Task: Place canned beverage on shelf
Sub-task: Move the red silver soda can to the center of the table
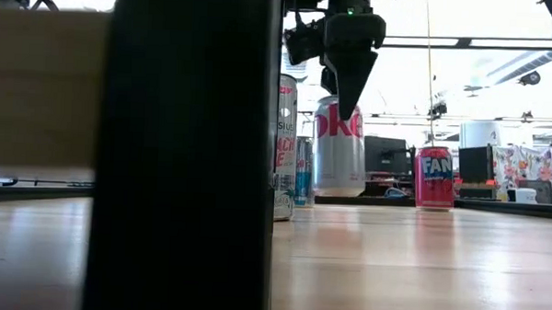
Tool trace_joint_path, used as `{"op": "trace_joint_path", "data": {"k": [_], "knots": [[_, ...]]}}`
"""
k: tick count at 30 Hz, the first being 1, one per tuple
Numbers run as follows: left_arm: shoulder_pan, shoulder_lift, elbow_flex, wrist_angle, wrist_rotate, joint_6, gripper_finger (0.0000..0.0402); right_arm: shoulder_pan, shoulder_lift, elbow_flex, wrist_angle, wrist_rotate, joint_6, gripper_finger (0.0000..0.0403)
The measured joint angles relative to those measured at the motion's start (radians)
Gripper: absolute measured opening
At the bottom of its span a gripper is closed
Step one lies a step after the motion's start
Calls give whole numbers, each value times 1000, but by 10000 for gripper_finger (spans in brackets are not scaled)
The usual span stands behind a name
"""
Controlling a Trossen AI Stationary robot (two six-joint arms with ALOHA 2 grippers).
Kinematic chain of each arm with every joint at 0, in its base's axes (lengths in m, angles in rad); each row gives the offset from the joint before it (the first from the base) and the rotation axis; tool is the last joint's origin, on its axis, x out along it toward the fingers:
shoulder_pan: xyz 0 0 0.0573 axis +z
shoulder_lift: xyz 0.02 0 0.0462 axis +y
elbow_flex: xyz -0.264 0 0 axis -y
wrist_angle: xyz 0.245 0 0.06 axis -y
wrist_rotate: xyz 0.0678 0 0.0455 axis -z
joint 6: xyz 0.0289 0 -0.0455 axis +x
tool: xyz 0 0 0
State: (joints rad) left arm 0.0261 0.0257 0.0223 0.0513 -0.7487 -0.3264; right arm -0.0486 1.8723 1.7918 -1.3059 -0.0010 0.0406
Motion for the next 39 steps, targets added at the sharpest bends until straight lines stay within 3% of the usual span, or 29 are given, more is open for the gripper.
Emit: {"op": "trace_joint_path", "data": {"k": [6, 18, 31, 39], "knots": [[0, 0, 0, 0, 0, 0, 294, -1, 16, 31, 36, 2, -108, 297], [0, 1, 0, 0, 0, 0, 294, -5, 51, 35, 77, 1, -170, 309], [0, 3, 0, 0, 0, 0, 294, -11, 160, 131, 29, -41, -132, 312], [0, 3, 0, 0, 0, 0, 294, -11, 159, 159, 24, -44, -53, 352]]}}
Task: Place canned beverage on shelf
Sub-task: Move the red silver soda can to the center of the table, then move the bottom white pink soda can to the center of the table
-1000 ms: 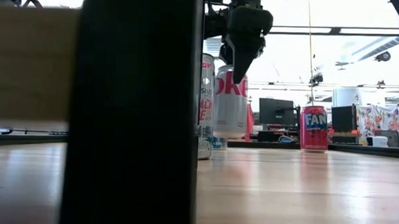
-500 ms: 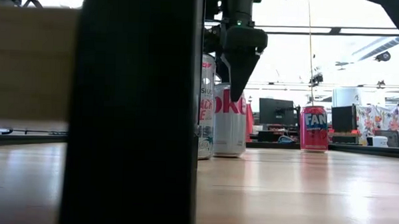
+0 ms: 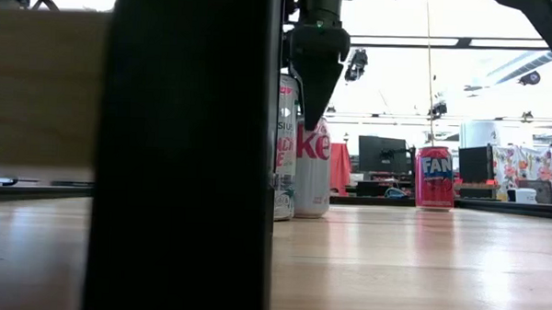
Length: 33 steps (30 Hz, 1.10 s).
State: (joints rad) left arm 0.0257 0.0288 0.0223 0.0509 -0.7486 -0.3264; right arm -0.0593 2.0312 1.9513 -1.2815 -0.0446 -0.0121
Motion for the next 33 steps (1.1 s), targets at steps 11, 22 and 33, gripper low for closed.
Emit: {"op": "trace_joint_path", "data": {"k": [11, 22, 33], "knots": [[0, 0, 0, 0, 0, 0, 294, 10, -8, 25, -119, 0, 168, 381], [0, 2, 0, 0, 0, 0, 294, 63, -104, 0, -260, -12, 606, 382], [0, 3, 0, 0, 0, 0, 294, 271, -320, -360, -163, -27, 1105, 382]]}}
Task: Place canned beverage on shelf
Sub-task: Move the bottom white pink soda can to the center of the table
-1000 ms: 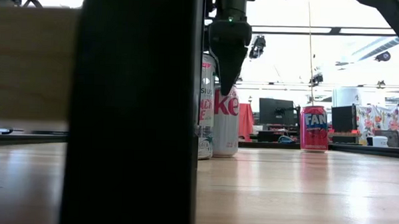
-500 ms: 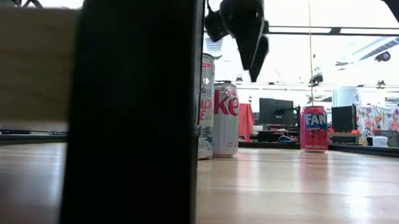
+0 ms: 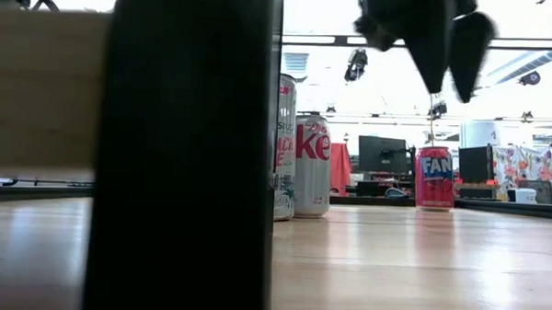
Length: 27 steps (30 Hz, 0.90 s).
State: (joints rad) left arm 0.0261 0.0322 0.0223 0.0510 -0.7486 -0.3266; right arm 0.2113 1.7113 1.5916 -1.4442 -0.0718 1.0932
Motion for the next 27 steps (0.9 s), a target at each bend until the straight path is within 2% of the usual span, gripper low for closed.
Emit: {"op": "trace_joint_path", "data": {"k": [5, 11, 16, 20, 27], "knots": [[0, 0, 0, 0, 0, 0, 294, 63, -141, -161, 141, -31, 286, 382], [0, 0, 0, 0, 0, 0, 294, 229, -210, -270, 231, -62, 523, 382], [0, 0, 0, 0, 0, 0, 294, 370, -206, -271, 269, -47, 740, 382], [0, 0, 0, 0, 0, 0, 294, 439, -186, -248, 297, -29, 880, 382], [0, 0, 0, 0, 0, 0, 294, 503, -123, -196, 367, -36, 950, 382]]}}
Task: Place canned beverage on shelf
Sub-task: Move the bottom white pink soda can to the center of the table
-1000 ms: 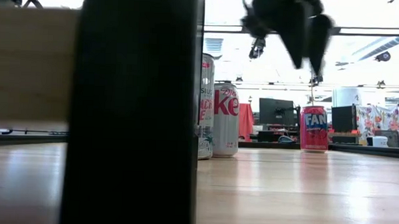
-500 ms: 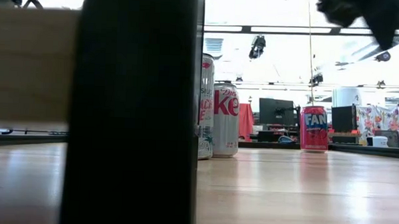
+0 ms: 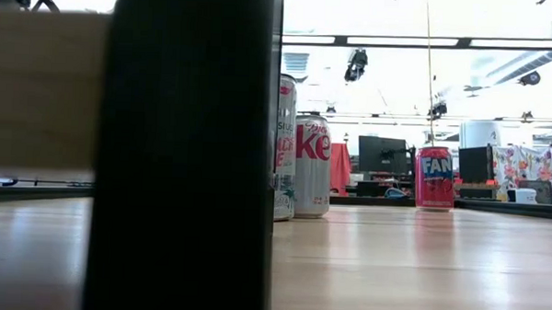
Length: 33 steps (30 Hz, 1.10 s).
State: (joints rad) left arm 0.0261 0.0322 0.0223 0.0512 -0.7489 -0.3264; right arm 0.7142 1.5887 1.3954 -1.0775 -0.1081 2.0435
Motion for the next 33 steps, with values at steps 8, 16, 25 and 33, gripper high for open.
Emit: {"op": "trace_joint_path", "data": {"k": [8, 16, 25, 33], "knots": [[0, 0, 0, 0, 0, 0, 294, 39, 56, 100, -101, -15, 90, 382], [0, 0, 0, 0, 0, 0, 294, 84, 68, 120, -78, -35, 226, 382], [0, 0, 0, 0, 0, 0, 294, 113, 71, 120, -43, -49, 339, 382], [0, 0, 0, 0, 0, 0, 294, 113, 76, 119, -39, -47, 341, 366]]}}
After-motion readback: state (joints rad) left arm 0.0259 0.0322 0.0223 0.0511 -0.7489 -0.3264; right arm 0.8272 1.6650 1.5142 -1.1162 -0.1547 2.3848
